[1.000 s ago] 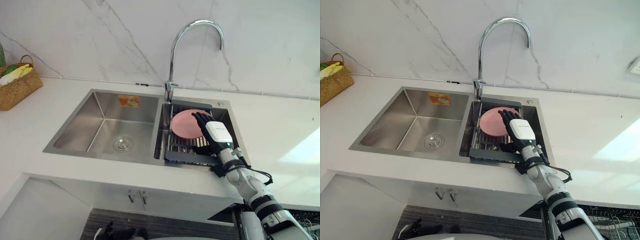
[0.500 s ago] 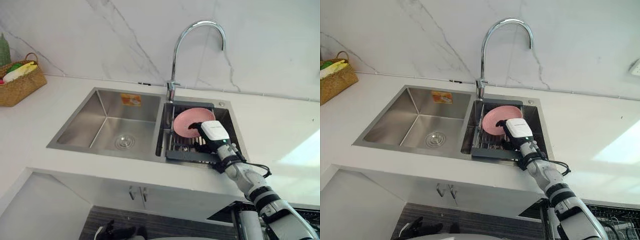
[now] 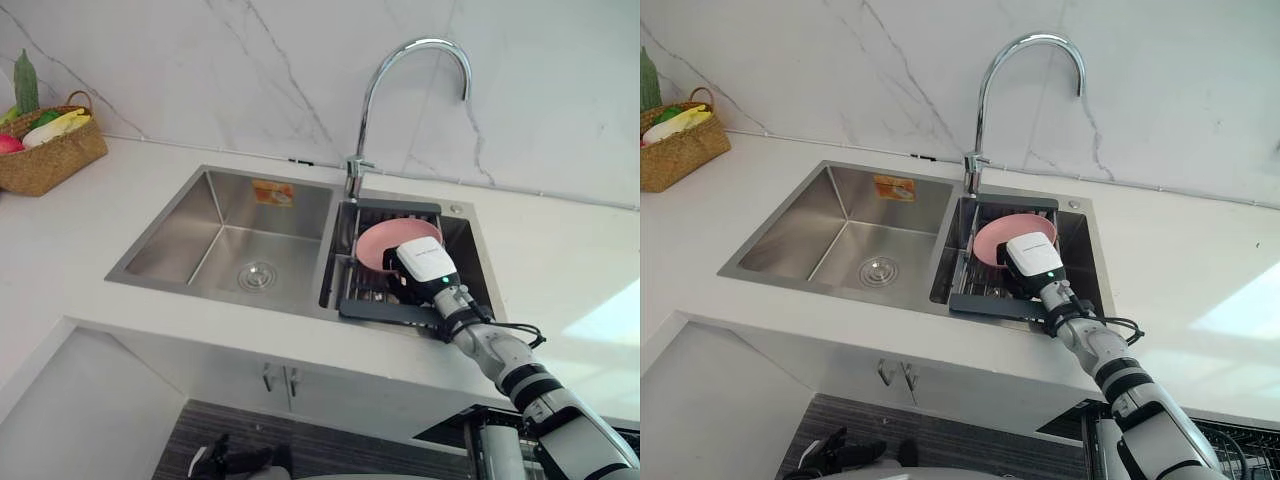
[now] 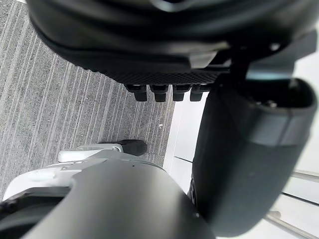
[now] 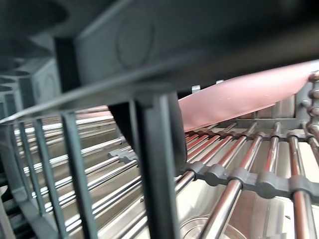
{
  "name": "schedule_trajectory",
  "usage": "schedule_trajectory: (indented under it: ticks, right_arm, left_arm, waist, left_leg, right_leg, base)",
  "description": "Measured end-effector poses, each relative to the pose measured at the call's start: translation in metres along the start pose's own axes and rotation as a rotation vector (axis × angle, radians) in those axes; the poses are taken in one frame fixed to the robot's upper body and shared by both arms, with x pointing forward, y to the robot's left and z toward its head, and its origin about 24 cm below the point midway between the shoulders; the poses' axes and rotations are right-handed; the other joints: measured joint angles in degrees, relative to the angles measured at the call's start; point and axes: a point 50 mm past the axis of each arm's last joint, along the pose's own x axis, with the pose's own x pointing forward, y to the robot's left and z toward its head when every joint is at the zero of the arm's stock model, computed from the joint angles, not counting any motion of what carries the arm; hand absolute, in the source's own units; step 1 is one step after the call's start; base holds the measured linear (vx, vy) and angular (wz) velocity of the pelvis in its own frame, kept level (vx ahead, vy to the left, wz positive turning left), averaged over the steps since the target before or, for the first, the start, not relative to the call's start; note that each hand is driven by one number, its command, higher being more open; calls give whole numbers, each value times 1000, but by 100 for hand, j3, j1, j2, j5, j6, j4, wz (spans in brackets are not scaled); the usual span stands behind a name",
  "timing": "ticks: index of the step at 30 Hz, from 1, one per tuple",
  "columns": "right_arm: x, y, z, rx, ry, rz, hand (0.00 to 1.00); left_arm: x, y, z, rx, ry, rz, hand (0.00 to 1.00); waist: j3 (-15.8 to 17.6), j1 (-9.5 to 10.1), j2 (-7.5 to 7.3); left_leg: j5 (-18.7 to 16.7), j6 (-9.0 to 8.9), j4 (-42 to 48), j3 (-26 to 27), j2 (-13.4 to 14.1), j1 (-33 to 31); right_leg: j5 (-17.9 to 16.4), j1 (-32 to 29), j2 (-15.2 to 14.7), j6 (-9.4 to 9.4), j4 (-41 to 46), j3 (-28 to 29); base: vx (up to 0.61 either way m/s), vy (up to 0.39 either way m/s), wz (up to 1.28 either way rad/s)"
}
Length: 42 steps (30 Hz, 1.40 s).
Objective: Walk over to the sink, pick up the cup, carry it to the dishwasher, place the cup inside the dishwasher, then close the dishwasher door
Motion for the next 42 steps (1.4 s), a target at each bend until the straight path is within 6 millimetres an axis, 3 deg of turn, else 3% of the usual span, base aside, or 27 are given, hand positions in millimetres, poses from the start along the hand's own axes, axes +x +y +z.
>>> schedule_trajectory:
  ticks: [10, 16, 25, 28, 33, 35, 39, 42]
  right_arm:
    - [2, -10, 3, -34, -55, -71, 0]
    - [2, -30, 8, -79, -138, -108, 0]
    - [-10, -50, 13, -87, -198, -130, 0]
    - [-16, -70, 11, -77, -202, -215, 0]
    - [-26, -129, 1, -135, -187, -482, 0]
    - [-34, -141, -6, -156, -156, -544, 0]
    - [-46, -148, -13, -176, -128, -591, 0]
    - [-53, -139, -15, -167, -113, -565, 0]
  left_arm:
    - [0, -1, 1, -4, -11, -1, 100]
    - [0, -6, 4, -11, -23, -12, 100]
    - [0, -6, 1, -10, -13, -10, 100]
    - [0, -6, -1, -14, -6, -9, 100]
    - [-1, -5, -6, -18, 13, -7, 100]
    - [-1, -5, -8, -18, 21, -7, 100]
    - [-1, -5, -13, -8, 37, -9, 100]
    - [-1, -6, -16, -1, 48, -12, 100]
  waist:
    - [40, -39, 48]
    - [157, -164, 163]
    - [158, -279, 166]
    - [158, -310, 168]
    - [129, -458, 183]
    - [60, -481, 187]
    - [-38, -543, 183]
    - [-115, -609, 178]
  left_leg:
    - [-1, 1, 1, 105, 31, -67]
    - [-17, 22, 4, 256, 45, -69]
    - [-43, 20, 9, 402, 44, 19]
    - [-67, 12, 9, 489, 51, 62]
    - [-96, 24, 4, 743, 76, 157]
    - [-114, 19, 3, 815, 82, 176]
    - [-156, 3, 2, 965, 109, 198]
    - [-173, 4, 2, 1031, 114, 208]
  right_leg:
    - [2, -94, 23, 3, -39, 133]
    - [74, -181, 1, 18, -35, 287]
    - [144, -200, -15, -2, -15, 453]
    - [145, -222, -25, -1, 32, 555]
    - [153, -283, -23, -9, 78, 829]
    - [153, -300, -20, -8, 74, 899]
    - [145, -359, -1, 9, 69, 1040]
    - [151, -387, 3, 10, 67, 1118]
  base:
    - [22, -4, -5]
    - [51, -4, -12]
    - [64, -8, -9]
    - [12, 10, -16]
    - [-24, 19, -26]
    - [-20, 19, -20]
    - [-3, 8, -20]
    - [21, 6, -13]
